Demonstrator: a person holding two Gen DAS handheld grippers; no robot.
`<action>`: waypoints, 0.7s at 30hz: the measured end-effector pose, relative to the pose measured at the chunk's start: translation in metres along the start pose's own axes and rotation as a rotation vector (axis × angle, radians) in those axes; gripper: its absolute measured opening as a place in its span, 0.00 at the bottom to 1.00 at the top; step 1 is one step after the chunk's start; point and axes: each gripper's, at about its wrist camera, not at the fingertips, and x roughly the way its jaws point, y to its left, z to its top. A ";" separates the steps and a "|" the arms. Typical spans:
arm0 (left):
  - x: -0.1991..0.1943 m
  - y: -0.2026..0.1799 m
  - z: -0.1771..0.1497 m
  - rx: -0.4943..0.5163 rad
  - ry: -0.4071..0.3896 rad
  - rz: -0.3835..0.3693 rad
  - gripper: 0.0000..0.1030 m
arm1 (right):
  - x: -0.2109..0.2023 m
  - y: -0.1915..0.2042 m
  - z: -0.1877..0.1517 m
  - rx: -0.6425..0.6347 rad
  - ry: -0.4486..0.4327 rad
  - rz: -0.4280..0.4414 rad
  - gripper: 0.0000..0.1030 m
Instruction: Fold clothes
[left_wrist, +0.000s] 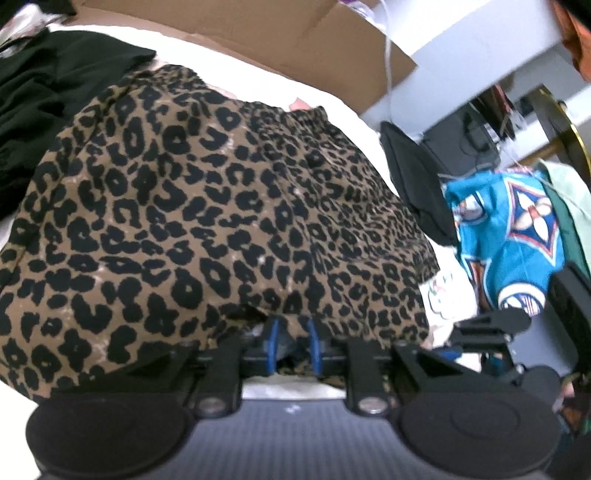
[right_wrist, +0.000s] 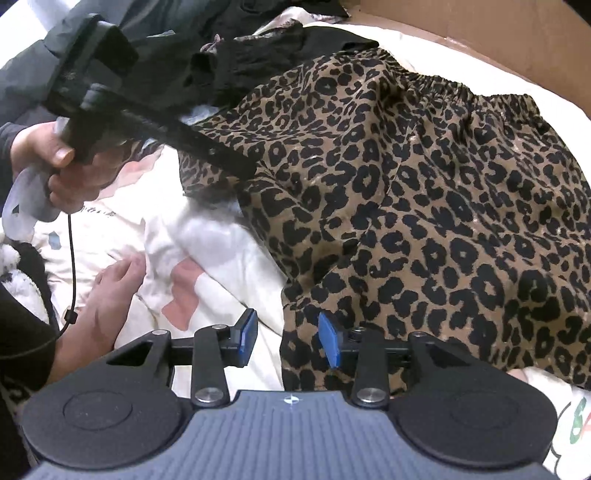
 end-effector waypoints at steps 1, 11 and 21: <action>-0.001 -0.002 -0.002 0.020 0.007 -0.006 0.25 | 0.002 0.001 -0.001 -0.005 0.003 0.000 0.42; 0.016 -0.016 -0.020 0.153 0.052 0.016 0.44 | 0.010 0.003 -0.019 -0.042 0.046 -0.067 0.46; 0.045 -0.025 -0.024 0.249 0.076 0.025 0.37 | 0.013 0.005 -0.032 -0.078 0.072 -0.100 0.46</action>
